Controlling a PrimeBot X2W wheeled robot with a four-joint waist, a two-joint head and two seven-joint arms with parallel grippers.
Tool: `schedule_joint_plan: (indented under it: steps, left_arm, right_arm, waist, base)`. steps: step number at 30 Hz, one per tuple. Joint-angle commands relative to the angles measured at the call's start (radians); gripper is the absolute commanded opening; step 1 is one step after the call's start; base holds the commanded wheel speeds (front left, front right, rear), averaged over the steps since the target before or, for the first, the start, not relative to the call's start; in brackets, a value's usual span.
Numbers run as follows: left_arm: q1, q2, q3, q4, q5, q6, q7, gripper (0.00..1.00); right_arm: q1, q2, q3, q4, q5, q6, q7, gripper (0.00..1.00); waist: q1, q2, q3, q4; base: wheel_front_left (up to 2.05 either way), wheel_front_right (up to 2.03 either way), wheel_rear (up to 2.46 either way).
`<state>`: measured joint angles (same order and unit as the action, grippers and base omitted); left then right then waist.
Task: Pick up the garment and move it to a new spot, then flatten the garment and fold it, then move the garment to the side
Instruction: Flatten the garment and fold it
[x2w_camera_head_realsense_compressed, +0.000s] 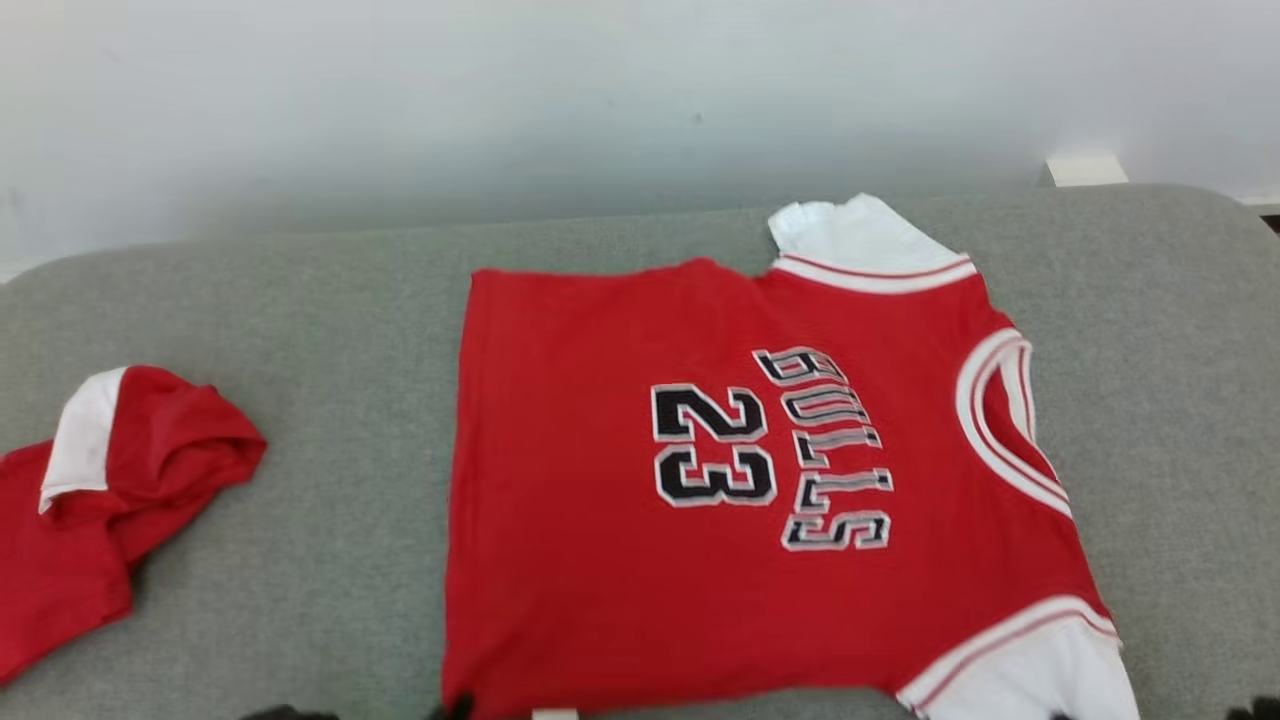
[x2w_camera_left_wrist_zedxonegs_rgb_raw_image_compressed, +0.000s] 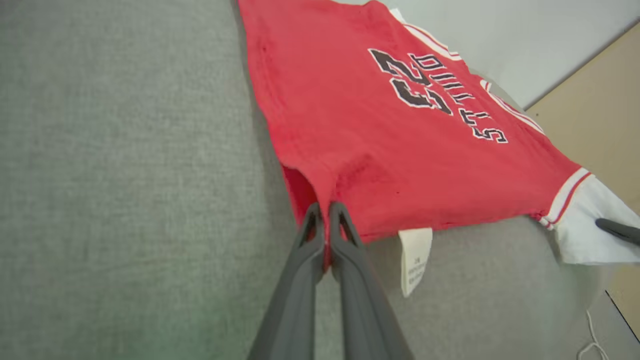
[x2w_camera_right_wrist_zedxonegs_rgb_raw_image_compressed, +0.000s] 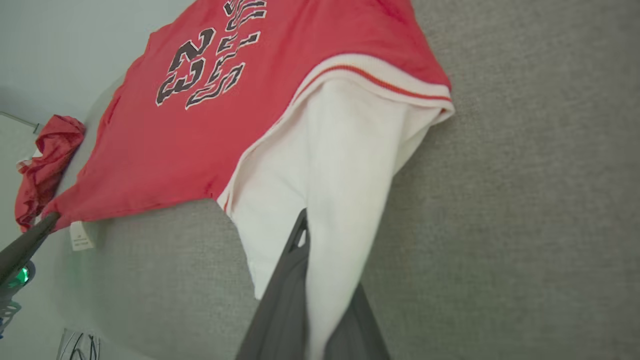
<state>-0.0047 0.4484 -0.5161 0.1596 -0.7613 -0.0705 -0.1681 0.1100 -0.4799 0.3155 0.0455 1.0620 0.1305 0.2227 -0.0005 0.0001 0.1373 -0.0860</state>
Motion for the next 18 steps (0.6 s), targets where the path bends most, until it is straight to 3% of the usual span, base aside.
schedule_joint_plan:
  steps: [1, 5, 8, 15, 18]
  left_arm:
    - [0.036, 0.027, 0.000, -0.047, -0.004, 0.020, 0.034, 0.00]
    - [0.107, 0.108, -0.008, -0.210, -0.048, 0.073, 0.188, 0.00]
    - [0.095, 0.148, 0.005, -0.301, -0.109, 0.105, 0.318, 0.00]
    - [-0.124, 0.191, 0.062, -0.405, -0.300, 0.164, 0.636, 0.00]
    - [-0.211, 0.195, 0.080, -0.396, -0.317, 0.185, 0.698, 0.00]
  right_arm:
    - [0.054, -0.020, -0.036, -0.036, -0.003, 0.000, 0.026, 0.00]
    - [0.176, -0.027, -0.151, -0.178, -0.024, 0.000, 0.155, 0.00]
    - [0.178, -0.004, -0.226, -0.268, -0.045, 0.000, 0.301, 0.00]
    - [-0.063, 0.049, -0.321, -0.352, -0.145, 0.000, 0.713, 0.00]
    - [-0.163, 0.079, -0.337, -0.354, -0.188, 0.000, 0.809, 0.00]
  waist:
    - [0.0005, -0.0001, 0.004, 0.009]
    - [0.0005, -0.0001, 0.025, 0.022]
    - [0.0005, -0.0001, 0.035, 0.021]
    - [0.0005, -0.0001, 0.111, 0.037]
    - [0.0005, -0.0001, 0.146, 0.043]
  base:
    - [0.00, 0.00, 0.00]
    - [0.00, 0.00, 0.00]
    - [0.00, 0.00, 0.00]
    - [0.00, 0.00, 0.00]
    - [0.00, 0.00, 0.00]
